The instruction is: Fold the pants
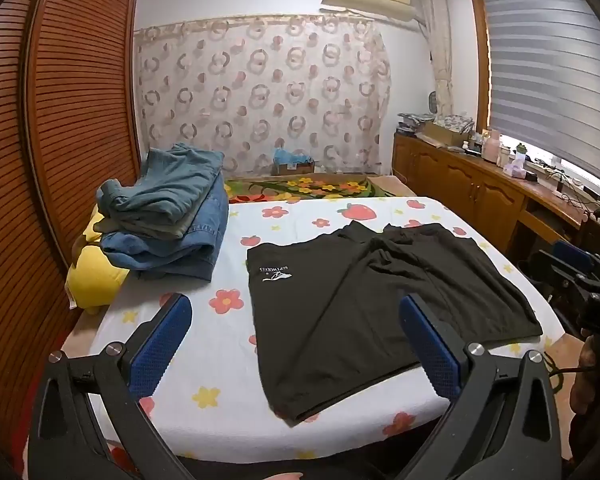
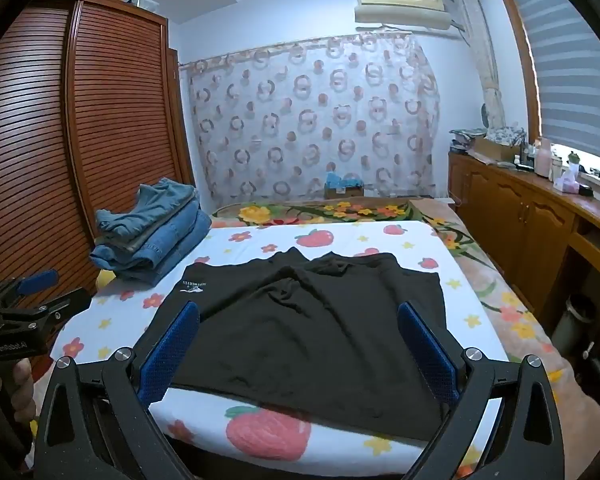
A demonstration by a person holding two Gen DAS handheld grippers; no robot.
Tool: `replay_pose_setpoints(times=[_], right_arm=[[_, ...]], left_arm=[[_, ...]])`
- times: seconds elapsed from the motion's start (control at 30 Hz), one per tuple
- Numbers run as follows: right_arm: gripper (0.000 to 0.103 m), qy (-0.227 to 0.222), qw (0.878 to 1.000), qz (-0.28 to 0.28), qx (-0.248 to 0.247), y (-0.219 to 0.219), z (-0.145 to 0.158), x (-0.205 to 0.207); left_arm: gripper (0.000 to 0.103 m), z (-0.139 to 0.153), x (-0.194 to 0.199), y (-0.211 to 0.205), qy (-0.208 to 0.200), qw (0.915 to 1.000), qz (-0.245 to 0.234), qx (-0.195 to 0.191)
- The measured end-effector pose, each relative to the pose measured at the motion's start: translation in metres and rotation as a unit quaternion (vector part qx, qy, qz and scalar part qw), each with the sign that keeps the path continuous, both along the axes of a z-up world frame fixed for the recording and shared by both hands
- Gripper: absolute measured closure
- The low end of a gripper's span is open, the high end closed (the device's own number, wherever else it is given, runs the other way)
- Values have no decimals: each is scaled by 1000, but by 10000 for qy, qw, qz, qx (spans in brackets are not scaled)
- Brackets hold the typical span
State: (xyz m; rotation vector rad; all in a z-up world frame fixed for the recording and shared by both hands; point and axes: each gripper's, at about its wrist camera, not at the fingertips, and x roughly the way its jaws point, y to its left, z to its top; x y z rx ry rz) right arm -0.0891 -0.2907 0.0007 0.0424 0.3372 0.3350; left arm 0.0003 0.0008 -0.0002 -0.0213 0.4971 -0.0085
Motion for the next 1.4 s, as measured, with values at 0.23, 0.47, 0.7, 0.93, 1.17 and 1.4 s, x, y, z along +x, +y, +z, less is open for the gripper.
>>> replay_pose_setpoints(times=[0.23,0.47,0.7,0.93,1.17,1.4], right_arm=[[3,18,10000,9,71,0,0,0],[3,22,10000,29,55,1,1,1],[3,18,10000,39,53,-1,0,-1],[3,10,10000,46,63,-3,1,2],[3,-19,10000,57,59,2,0,1],[3,-32,10000,60,64,1,0,1]], left_arm=[[0,-2,0,4,-39,10000,19,72],[0,-3,-1,5,-15,10000,26,83],[0,-4,1,7,-6,10000,23,88],[0,-3,1,7,-22,10000,19,75],[0,-1,-1,5,-21,10000,33,85],[0,0,-2,4,-25,9999,39,89]])
